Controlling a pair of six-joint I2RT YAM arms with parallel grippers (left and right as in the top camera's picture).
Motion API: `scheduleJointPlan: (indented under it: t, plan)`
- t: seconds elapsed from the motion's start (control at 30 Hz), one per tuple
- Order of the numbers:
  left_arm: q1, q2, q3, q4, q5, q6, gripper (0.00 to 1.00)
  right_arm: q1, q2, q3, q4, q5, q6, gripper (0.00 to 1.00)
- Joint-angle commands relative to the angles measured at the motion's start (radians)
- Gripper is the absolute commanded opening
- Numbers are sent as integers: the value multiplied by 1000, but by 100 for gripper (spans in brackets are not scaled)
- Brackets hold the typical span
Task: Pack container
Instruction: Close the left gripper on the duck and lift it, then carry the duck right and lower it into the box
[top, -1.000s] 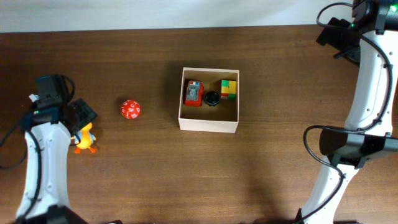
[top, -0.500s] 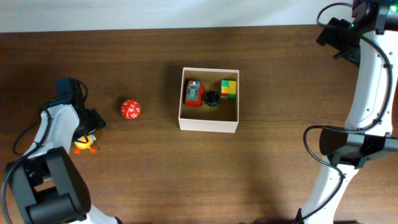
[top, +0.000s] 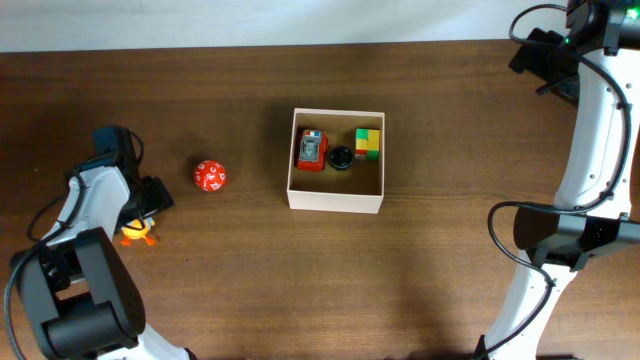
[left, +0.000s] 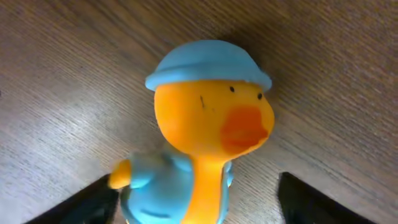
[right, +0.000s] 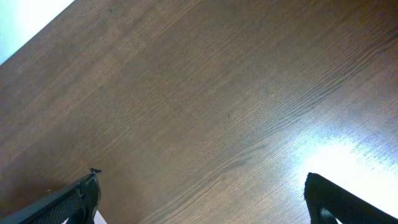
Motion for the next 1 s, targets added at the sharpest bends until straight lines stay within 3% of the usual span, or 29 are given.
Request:
scheduleJointPlan:
  t: [0.0,0.07,0.3,0.33,0.67,0.97]
  plan:
    - [3,11,-11,3,56,12,72,-5,-21,3,-6,2,2,99]
    - [3,11,-11,3,69,12,69,-5,-21,3,-6,2,2,99]
    - [3,11,-11,2,95,12,15,-5,-21,3,-6,2,2,99]
    - [3,11,-11,2,108,12,2,-5,-21,3,-6,2,2,99]
    - [3,9,27,-31,189,12,2,-5,-21,3,-6,2,2,99]
    - [3,-15,240,-188,241,13,2,-5,-21,3,-6,2,2,99]
